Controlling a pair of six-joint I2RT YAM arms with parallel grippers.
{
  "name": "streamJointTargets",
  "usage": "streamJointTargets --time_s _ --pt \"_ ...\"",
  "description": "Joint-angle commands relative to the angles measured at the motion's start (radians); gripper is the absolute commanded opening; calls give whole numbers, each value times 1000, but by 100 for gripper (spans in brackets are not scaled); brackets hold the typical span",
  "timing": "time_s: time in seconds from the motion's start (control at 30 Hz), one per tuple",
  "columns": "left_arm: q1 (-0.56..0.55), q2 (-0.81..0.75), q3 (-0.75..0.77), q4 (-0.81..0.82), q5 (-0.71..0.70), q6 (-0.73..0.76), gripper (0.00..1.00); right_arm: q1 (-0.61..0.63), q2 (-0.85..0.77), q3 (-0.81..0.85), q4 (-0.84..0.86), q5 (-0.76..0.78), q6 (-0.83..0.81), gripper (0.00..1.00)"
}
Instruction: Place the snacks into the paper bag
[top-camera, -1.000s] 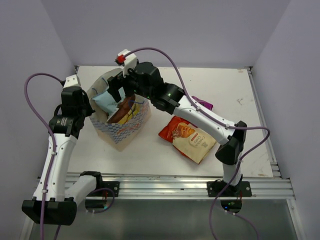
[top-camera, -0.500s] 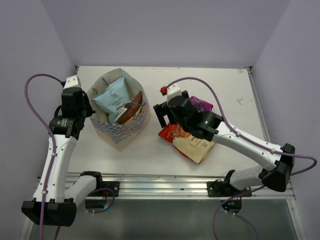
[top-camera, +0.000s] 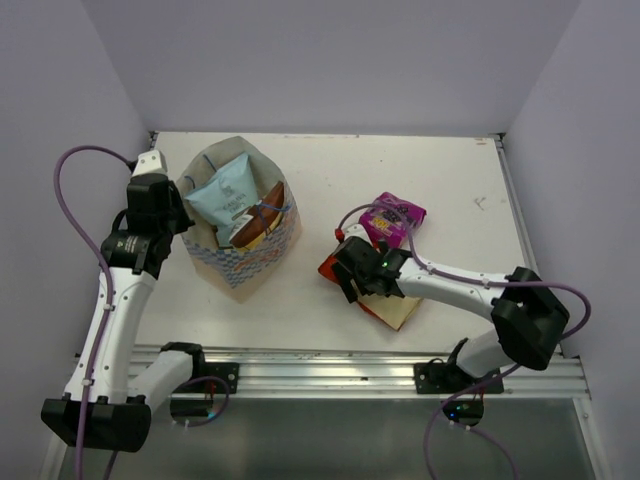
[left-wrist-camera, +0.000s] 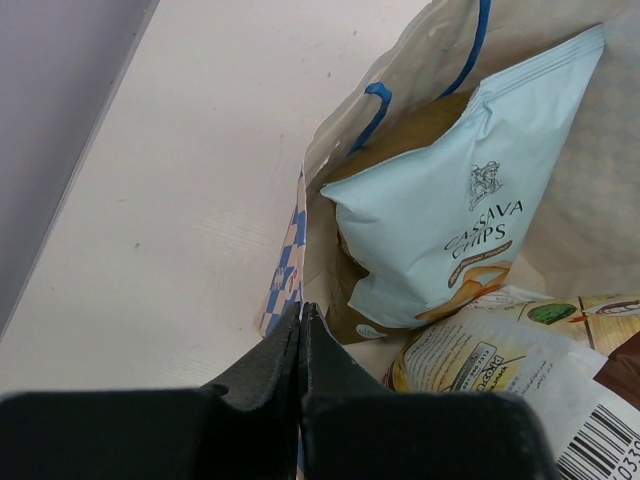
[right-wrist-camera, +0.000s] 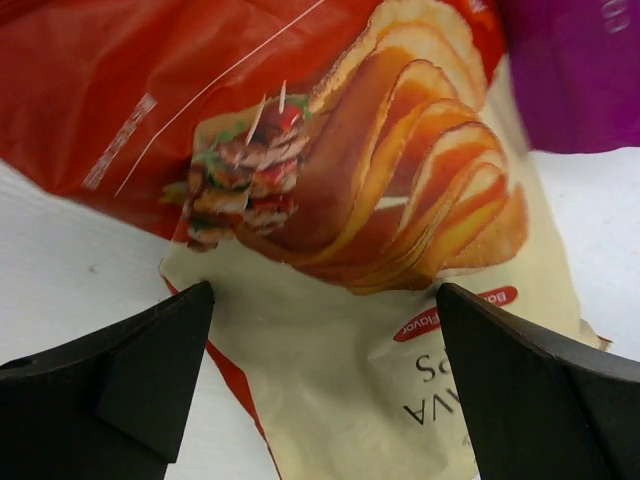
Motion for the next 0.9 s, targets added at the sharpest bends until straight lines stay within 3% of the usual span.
streamJointTargets --time_s 0.0,0.13,0.2,0.33,0.37,0.43,0.47,0.63,0.73,0.87 --pt "-7 -11 -8 7 17 -14 0 -55 61 -52 119 -95 15 99" --pt "-9 -22 -5 -3 6 -13 0 -70 150 -46 139 -166 3 95" --pt "-9 -26 -2 -7 -1 -13 0 -70 172 -30 131 -175 0 88" --pt "-7 -33 1 -12 -10 -10 0 -70 192 -21 114 -186 -2 49" --pt "-7 -31 1 -12 -10 -11 0 -70 192 -16 104 -188 1 30" --pt "-8 -31 -1 -9 -7 -10 0 -69 184 -15 96 -186 3 14" --pt "-7 -28 -2 -7 -4 -10 0 -70 167 -7 78 -179 6 0" --pt "-7 -25 -1 -3 0 -10 0 -70 63 150 -91 -38 -6 0" --pt "-9 -23 -4 1 3 -11 0 -69 37 417 -217 58 -78 0" --pt "-9 -25 -4 4 6 -10 0 -69 147 954 -306 211 -198 0"
